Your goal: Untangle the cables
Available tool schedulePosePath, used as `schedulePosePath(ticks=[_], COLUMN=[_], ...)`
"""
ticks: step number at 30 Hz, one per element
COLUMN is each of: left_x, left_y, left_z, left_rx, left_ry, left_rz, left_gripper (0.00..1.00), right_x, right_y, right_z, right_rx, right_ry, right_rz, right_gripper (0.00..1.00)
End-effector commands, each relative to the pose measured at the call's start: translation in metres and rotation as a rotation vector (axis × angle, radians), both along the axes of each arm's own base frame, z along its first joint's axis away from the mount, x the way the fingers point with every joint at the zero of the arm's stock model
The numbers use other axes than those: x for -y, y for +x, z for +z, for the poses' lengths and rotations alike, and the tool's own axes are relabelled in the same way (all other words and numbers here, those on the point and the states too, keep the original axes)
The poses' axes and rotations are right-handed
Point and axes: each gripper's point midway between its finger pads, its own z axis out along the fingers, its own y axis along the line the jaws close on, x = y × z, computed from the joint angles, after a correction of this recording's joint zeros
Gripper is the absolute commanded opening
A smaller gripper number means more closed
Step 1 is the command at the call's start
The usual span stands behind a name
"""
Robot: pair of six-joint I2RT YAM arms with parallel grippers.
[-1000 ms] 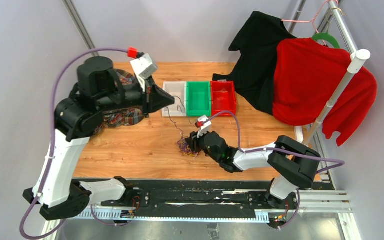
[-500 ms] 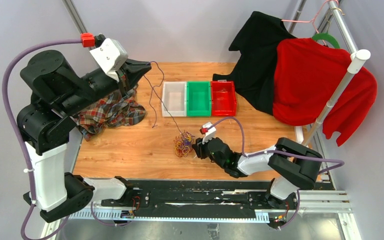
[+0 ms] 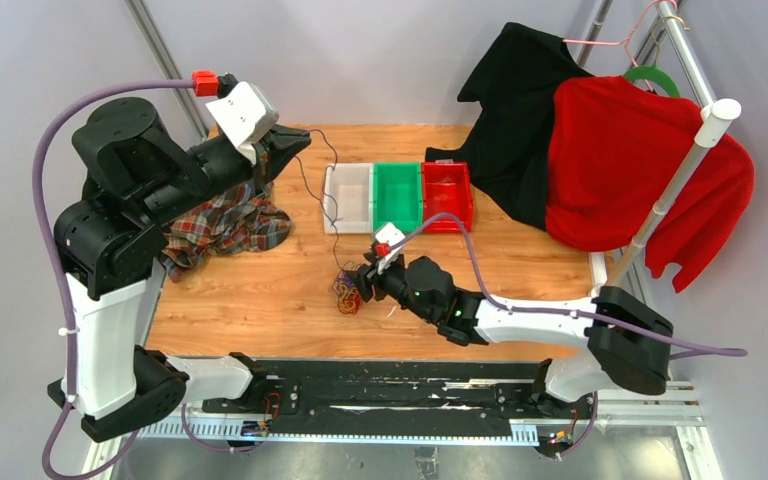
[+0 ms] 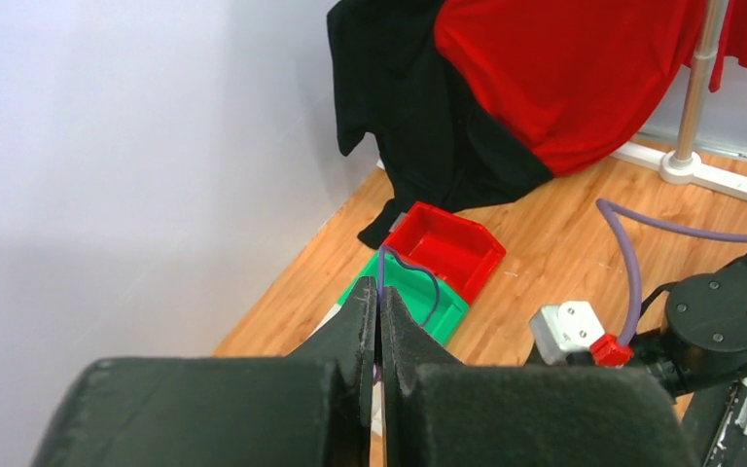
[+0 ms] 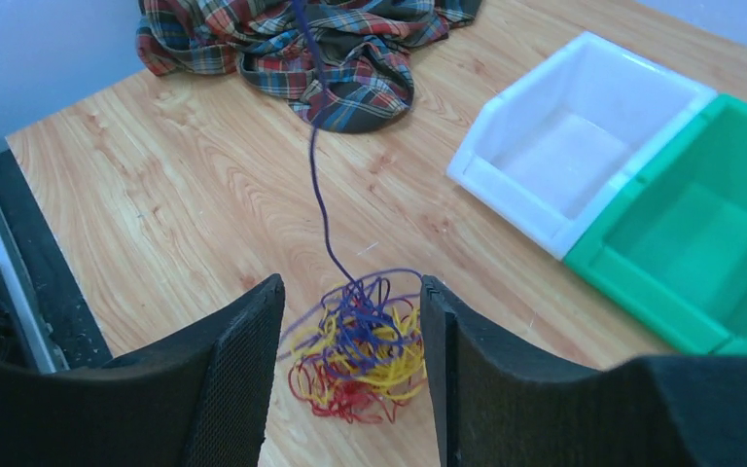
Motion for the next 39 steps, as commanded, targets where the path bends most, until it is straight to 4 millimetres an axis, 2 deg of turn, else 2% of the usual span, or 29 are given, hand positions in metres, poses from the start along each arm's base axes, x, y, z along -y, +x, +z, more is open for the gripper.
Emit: schedulePosePath(ticks=[1, 7, 10, 13, 16, 18, 21, 27, 33, 35, 36, 39], left_x=[0.001, -0.003, -0.006, -0.011, -0.019, -0.028, -0.049, -0.108, -0.147, -0.156, -0.153, -0.125], left_y=[-0.006, -0.011, -0.014, -0.018, -0.021, -0.023, -0.028, -0.038, -0.05, -0.049, -0.045, -0.011], left_z=[0.01, 0.016, 0.022, 0.033, 0.047, 0.062, 0.101, 0.177, 0.214, 0.217, 0.212, 0.147], left_rx=[0.038, 0.051, 0.065, 0.094, 0.137, 0.189, 0.322, 0.639, 0.825, 0.855, 0.834, 0.64], left_ry=[-0.018, -0.032, -0.043, -0.06, -0.078, -0.088, -0.133, -0.242, -0.276, -0.268, -0.244, -0.078], left_rz=[-0.023, -0.018, -0.009, 0.001, 0.023, 0.058, 0.142, 0.411, 0.605, 0.663, 0.659, 0.576], left_gripper=[0.0, 0.0, 0.0, 0.0, 0.0, 0.0, 0.0, 0.0, 0.0, 0.0, 0.01, 0.01], right_x=[-0.025, -0.047, -0.055, -0.058, -0.056, -0.05, -0.033, 0.003, 0.038, 0.05, 0.056, 0.063], right_y=[0.0, 0.032, 0.045, 0.054, 0.053, 0.049, 0.039, 0.025, 0.01, 0.005, 0.002, -0.005], right_z=[-0.006, -0.016, -0.028, -0.049, -0.079, -0.101, -0.129, -0.142, -0.156, -0.159, -0.16, -0.152], right_rx=[0.066, 0.097, 0.084, 0.061, 0.019, -0.013, -0.06, -0.083, -0.12, -0.126, -0.13, -0.128], right_ry=[-0.076, -0.125, -0.143, -0.179, -0.221, -0.24, -0.267, -0.287, -0.295, -0.287, -0.281, -0.254], right_rz=[0.068, 0.023, 0.015, 0.006, 0.005, 0.001, -0.007, -0.034, -0.066, -0.079, -0.079, -0.064], right_gripper=[0.54, 0.53, 0.51, 0.46, 0.4, 0.36, 0.34, 0.33, 0.31, 0.36, 0.38, 0.42])
